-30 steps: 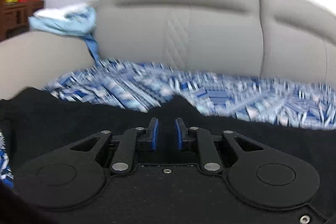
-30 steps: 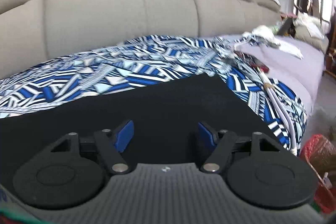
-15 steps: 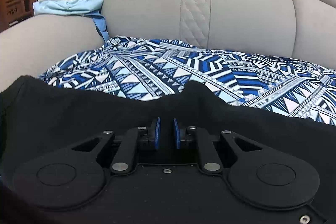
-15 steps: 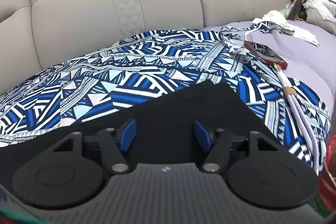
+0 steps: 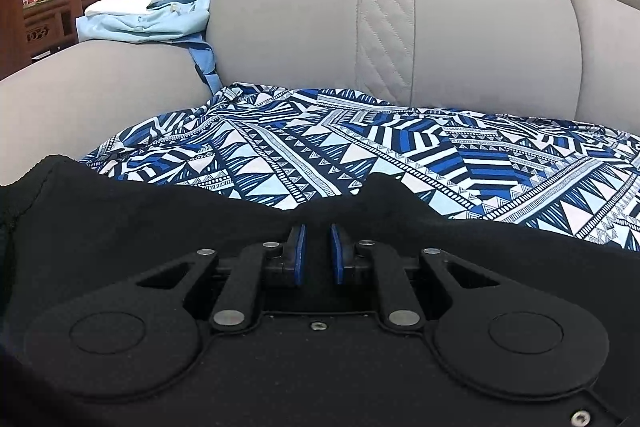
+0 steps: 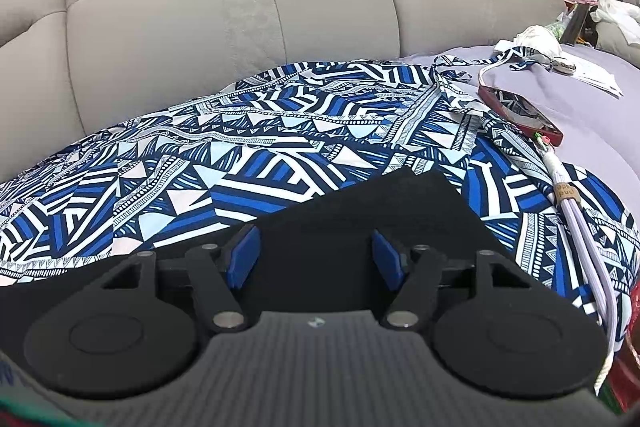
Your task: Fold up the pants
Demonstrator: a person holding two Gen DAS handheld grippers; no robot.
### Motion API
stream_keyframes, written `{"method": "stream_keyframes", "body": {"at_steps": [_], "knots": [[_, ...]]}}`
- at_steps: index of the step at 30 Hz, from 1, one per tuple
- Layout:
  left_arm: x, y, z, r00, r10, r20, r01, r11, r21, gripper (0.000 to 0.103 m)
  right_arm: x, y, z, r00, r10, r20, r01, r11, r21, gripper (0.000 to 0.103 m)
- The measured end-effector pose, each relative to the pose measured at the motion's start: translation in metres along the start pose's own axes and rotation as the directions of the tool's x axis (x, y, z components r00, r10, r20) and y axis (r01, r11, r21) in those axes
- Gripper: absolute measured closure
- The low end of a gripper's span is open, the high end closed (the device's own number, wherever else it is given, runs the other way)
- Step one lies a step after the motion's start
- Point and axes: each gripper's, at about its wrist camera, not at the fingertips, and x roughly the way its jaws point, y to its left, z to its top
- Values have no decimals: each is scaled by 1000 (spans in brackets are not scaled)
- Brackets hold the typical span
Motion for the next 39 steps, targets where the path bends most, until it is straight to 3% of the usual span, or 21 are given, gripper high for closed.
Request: {"method": "stream_keyframes", "body": {"at_steps": [24, 25, 28, 33, 36, 39], "knots": [[7, -4, 2, 999, 25, 20, -26, 999, 28, 88, 12, -5, 11, 998, 54, 21, -53, 998, -32, 41], [7, -3, 2, 999, 25, 19, -26, 999, 29, 88, 10, -8, 12, 998, 53, 29, -53, 998, -16, 35], [9, -2, 4, 1000, 24, 14, -24, 999, 27, 88, 3, -23, 17, 997, 28, 67, -32, 998, 62, 32], [12, -3, 5, 999, 27, 18, -28, 999, 41, 88, 1, -50, 21, 994, -86, 70, 79, 991, 105, 27], [16, -2, 7, 1000, 25, 15, -25, 999, 45, 88, 9, -54, 21, 999, -42, 26, 41, 997, 60, 15], [19, -1, 10, 1000, 20, 12, -21, 999, 35, 88, 18, -51, 18, 999, -37, -7, 37, 999, 38, 15]]}}
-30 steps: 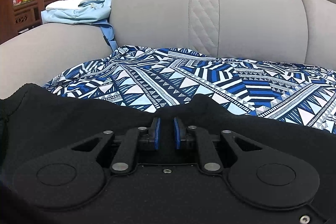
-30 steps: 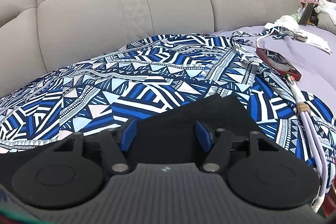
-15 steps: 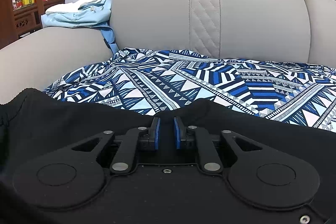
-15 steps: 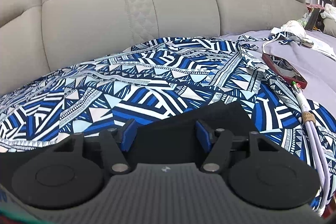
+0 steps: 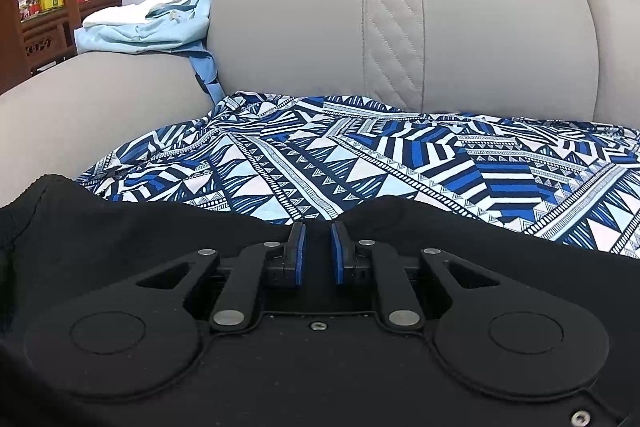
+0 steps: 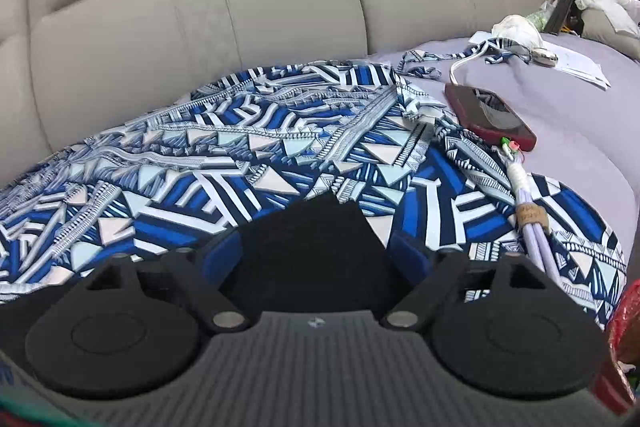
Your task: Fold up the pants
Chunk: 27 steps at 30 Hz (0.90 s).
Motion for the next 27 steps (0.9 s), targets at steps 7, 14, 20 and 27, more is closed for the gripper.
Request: {"method": "stream_keyframes", "body": {"at_steps": [7, 14, 20, 27], "knots": [[8, 1, 3, 1000, -7, -2, 7, 1000, 1, 88, -2, 0, 3, 999, 30, 18, -31, 999, 27, 85], [14, 3, 8, 1000, -5, -5, 5, 1000, -26, 88, 6, 8, 9, 999, 25, 44, -25, 1000, 16, 88], [15, 4, 9, 1000, -3, -6, 3, 999, -32, 88, 20, 9, 17, 999, 36, 41, -37, 999, 37, 89], [3, -1, 3, 1000, 7, 2, -8, 1000, 25, 83, 15, 9, 12, 998, 20, 58, -22, 999, 38, 60]]}}
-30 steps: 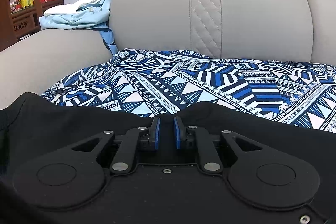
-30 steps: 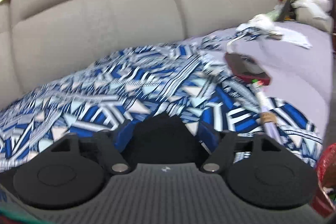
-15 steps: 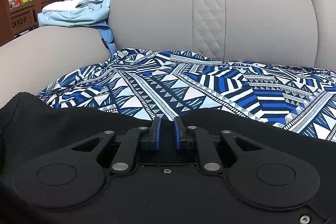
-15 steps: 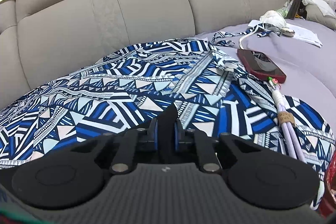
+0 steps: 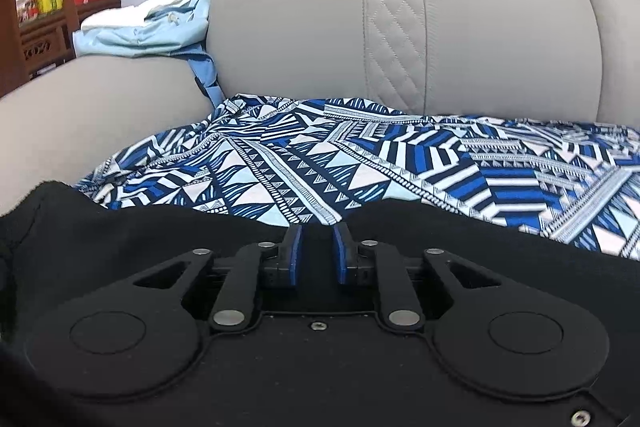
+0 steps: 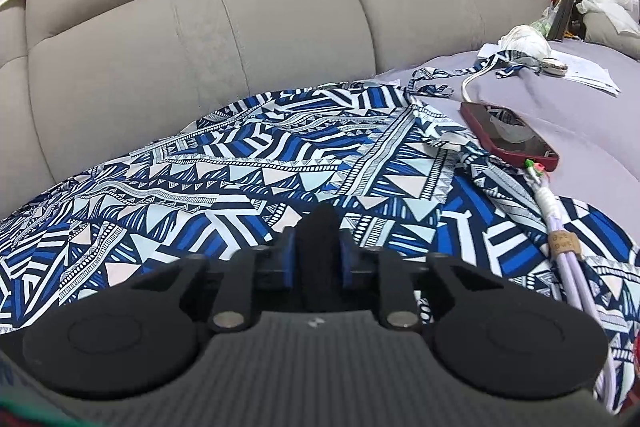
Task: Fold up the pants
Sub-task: 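Open both grippers and release the folded trousers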
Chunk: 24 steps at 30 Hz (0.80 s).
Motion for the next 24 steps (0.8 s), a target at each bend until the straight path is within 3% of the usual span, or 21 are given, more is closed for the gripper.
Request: {"method": "stream_keyframes", "body": {"at_steps": [3, 8, 17, 24], "knots": [[-8, -1, -3, 1000, 7, -2, -7, 1000, 20, 73, -8, -2, -3, 1000, -5, 5, 5, 1000, 13, 41], [-25, 3, -6, 999, -27, -28, 28, 1000, 1, 57, -32, 0, -9, 999, 33, 23, -34, 999, 37, 37], [-69, 6, -21, 991, -125, -46, 124, 992, -17, 51, -87, 26, -31, 988, 143, 60, -146, 988, 50, 25], [-122, 23, -40, 981, -194, 2, 194, 980, -40, 47, -150, 69, -74, 960, 248, 129, -244, 969, -47, 17]]}}
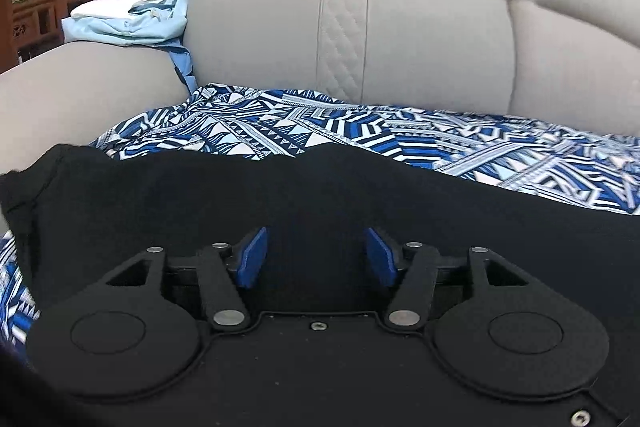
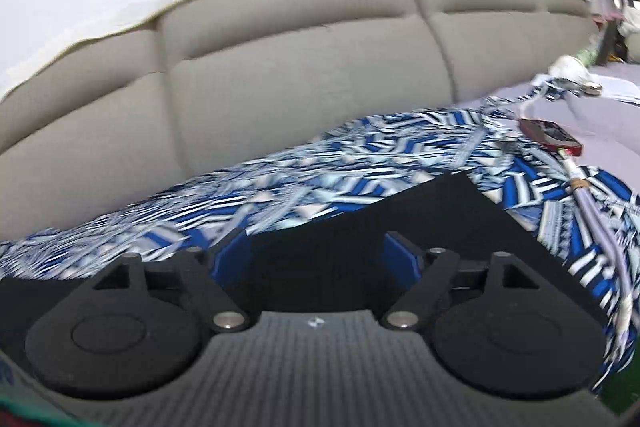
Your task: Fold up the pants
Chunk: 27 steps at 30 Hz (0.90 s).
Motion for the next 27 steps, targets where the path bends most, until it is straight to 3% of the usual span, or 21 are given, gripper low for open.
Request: {"method": "stream_keyframes", "body": {"at_steps": [8, 13, 16, 19, 24, 27], "knots": [[-48, 15, -40, 999, -50, 13, 49, 998, 44, 47, -52, 59, -66, 983, 182, -36, -182, 983, 14, 16], [-49, 22, -63, 997, -58, -47, 61, 996, 61, 49, -69, 56, -89, 972, 223, -72, -210, 965, 160, 16], [-44, 25, -72, 994, -54, -94, 59, 997, 59, 52, -74, 47, -92, 988, 142, -57, -130, 975, 178, 16], [-45, 27, -76, 995, -52, -87, 58, 996, 71, 52, -72, 27, -89, 999, 17, -46, -6, 972, 236, 16], [-45, 28, -78, 994, -57, -89, 64, 995, 73, 52, -61, -23, -82, 985, -164, -54, 172, 910, 376, 16], [-46, 26, -78, 995, -48, -89, 54, 996, 75, 52, -59, -52, -79, 974, -223, -46, 220, 865, 451, 16]]}}
